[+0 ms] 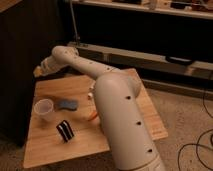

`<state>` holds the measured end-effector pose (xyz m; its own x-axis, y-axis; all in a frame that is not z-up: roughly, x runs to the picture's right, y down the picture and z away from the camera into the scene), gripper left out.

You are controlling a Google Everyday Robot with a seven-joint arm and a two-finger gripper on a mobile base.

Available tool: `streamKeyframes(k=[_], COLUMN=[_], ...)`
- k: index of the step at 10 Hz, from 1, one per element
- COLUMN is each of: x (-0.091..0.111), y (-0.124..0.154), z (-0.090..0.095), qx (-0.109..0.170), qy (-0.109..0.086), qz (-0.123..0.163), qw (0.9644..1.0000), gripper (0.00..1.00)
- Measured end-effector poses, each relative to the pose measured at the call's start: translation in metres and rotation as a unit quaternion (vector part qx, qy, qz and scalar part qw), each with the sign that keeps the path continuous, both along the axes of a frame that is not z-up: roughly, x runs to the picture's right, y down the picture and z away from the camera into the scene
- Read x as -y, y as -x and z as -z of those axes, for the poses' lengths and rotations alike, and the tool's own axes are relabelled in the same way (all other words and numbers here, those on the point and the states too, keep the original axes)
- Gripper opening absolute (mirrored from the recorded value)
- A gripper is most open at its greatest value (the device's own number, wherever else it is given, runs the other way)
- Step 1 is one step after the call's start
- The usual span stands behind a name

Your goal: Knock the eraser over

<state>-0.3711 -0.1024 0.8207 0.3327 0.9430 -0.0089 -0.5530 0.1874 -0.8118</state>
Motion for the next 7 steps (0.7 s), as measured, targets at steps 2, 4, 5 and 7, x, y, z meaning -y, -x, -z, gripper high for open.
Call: streamKeyframes(k=[2, 4, 5, 7], x=[-0.01, -0.022, -0.034, -0.055], y=[-0.035, -0.071, -0.091, -0.118], z=[0.016, 0.033, 0.041, 0.057], qx=[-0.007, -0.02, -0.027, -0.032], qy=[0.01, 0.02, 0.027, 0.029], qz=[-0.006, -0.007, -0.005, -0.004], qw=[0.9999, 0.9996, 0.9993, 0.999], gripper=[0.41, 0.25, 0.13, 0.01])
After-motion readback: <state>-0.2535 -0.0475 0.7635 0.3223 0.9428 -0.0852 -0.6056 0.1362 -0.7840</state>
